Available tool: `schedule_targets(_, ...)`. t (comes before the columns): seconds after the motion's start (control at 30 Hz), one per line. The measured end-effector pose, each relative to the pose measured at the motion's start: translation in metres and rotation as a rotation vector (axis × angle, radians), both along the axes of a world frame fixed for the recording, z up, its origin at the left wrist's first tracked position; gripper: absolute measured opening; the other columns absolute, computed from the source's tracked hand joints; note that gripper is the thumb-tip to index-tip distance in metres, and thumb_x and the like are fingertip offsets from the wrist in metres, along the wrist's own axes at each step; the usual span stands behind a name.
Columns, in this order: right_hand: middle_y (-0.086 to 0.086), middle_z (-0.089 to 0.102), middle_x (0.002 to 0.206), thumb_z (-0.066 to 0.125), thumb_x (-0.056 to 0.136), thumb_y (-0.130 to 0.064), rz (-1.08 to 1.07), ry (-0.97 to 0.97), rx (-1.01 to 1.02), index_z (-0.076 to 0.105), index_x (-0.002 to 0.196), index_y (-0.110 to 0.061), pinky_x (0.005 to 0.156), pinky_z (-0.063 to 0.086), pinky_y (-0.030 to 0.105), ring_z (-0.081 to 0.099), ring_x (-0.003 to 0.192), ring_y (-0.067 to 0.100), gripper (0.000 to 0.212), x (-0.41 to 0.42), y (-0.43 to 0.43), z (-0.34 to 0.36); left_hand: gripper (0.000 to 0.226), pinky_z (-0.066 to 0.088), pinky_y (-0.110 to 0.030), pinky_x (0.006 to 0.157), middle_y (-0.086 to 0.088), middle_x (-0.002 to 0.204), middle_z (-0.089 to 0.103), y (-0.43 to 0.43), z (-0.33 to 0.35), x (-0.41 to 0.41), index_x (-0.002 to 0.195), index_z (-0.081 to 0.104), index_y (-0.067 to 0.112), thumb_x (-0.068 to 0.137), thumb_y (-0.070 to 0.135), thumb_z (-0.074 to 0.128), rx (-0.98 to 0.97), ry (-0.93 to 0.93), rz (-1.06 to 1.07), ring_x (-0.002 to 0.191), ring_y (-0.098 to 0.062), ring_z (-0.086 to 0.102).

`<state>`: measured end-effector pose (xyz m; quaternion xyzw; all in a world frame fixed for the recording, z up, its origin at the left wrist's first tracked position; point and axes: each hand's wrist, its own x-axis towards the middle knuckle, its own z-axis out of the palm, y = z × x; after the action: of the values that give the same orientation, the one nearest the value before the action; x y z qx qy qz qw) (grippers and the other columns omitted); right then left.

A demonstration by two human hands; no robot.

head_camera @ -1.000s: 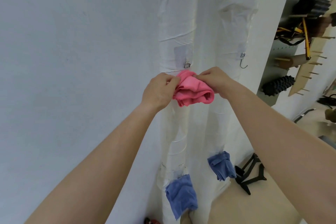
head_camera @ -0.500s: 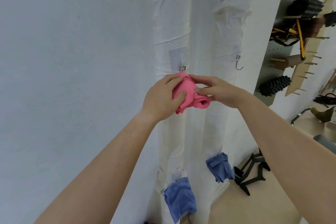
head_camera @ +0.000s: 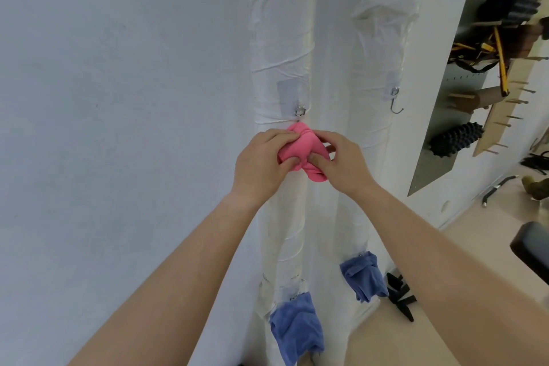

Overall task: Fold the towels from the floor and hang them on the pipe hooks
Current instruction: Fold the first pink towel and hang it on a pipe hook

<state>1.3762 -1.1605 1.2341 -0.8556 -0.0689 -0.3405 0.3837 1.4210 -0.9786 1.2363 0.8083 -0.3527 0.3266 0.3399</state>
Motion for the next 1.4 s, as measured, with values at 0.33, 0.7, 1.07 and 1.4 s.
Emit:
schedule_targets(0.33, -0.007, 0.062, 0.111, 0.078, 0.073, -0.012, 0.005, -0.041, -0.066, 0.065, 0.128, -0.027, 0.087, 0.051, 0.025, 0.063, 0.097, 0.015, 0.058, 0.002, 0.001, 0.015, 0.050, 0.046, -0.030, 0.083, 0.005, 0.117, 0.060, -0.003, -0.003, 0.004, 0.128, 0.065, 0.024, 0.079, 0.021, 0.076, 0.029, -0.078, 0.040, 0.106, -0.018, 0.052)
schedule_targets(0.7, -0.002, 0.061, 0.117, 0.074, 0.077, -0.020, 0.042, 0.062, -0.017, 0.064, 0.126, -0.029, 0.094, 0.051, 0.032, 0.060, 0.104, 0.015, 0.050, 0.001, 0.000, 0.015, 0.054, 0.050, -0.041, 0.076, -0.003, 0.120, 0.057, -0.003, 0.003, 0.004, 0.134, 0.059, 0.025, 0.082, 0.023, 0.073, 0.158, -0.140, 0.092, 0.102, -0.029, 0.053)
schedule_targets(1.07, -0.003, 0.059, 0.126, 0.057, 0.090, -0.009, 0.038, 0.016, -0.183, 0.064, 0.130, -0.019, 0.102, 0.045, 0.029, 0.056, 0.115, 0.009, 0.042, -0.007, 0.007, 0.032, 0.051, 0.046, -0.031, 0.095, 0.017, 0.145, 0.043, 0.008, 0.018, -0.009, 0.142, 0.048, 0.029, 0.094, 0.043, 0.054, 0.228, -0.040, -0.009, 0.130, -0.007, 0.043)
schedule_targets(1.4, 0.000, 0.058, 0.123, 0.049, 0.095, -0.008, 0.039, 0.096, -0.099, 0.059, 0.135, -0.026, 0.098, 0.040, 0.017, 0.056, 0.113, 0.010, 0.044, -0.014, 0.014, 0.024, 0.040, 0.048, -0.032, 0.090, 0.016, 0.146, 0.043, -0.001, 0.016, -0.019, 0.139, 0.051, 0.029, 0.100, 0.035, 0.043, 0.229, -0.001, 0.048, 0.130, -0.008, 0.043)
